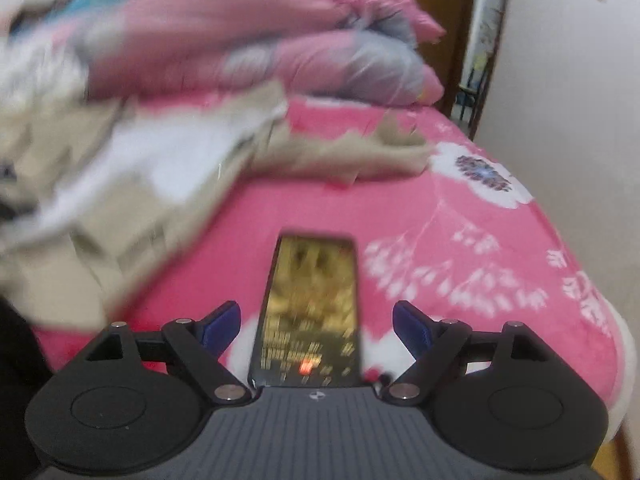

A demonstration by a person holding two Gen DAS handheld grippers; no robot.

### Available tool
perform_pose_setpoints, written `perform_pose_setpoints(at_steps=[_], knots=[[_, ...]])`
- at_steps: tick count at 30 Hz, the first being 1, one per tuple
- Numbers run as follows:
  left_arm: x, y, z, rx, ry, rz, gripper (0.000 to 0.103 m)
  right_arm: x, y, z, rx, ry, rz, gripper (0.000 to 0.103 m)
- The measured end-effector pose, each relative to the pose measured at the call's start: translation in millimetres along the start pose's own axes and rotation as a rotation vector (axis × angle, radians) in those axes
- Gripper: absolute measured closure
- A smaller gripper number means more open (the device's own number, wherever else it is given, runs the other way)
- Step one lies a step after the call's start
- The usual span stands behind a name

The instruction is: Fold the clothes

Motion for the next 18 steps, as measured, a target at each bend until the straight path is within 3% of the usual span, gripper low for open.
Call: perform_pose_setpoints(at_steps=[4, 7, 9, 11, 18], knots=[[0, -1, -1, 0.008, 0.004, -0.012, 0.000, -9, 12, -31, -0.049, 0.002, 0.036, 0.015], [1, -2, -1, 0.015, 0.006, -0.024, 0.000, -5, 7, -40, -0.011, 0.009, -0.023, 0.015], [1, -3, -1, 0.020, 0.008, -0.032, 0.000, -9, 5, -42, 0.027, 0.029, -0.068, 0.022], [1, -4, -1, 0.026, 0.008, -0.039, 0.000, -15, 4, -41, 0.064, 0.042, -0.110, 0.023], [3, -5, 0, 0.037, 0.010, -0.063, 0.000, -19, -10, -42, 0.031, -0.001, -0.175, 0.024]])
Point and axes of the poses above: each gripper's, at about its wrist camera, not at the fingertips, and z roughly against the way its jaws point, y to its left, x to its top, the point moved 10 cm from there along -z, roughly the way its jaws point, and after that the axes turned 13 degrees about -x, right-handed, at the moved point
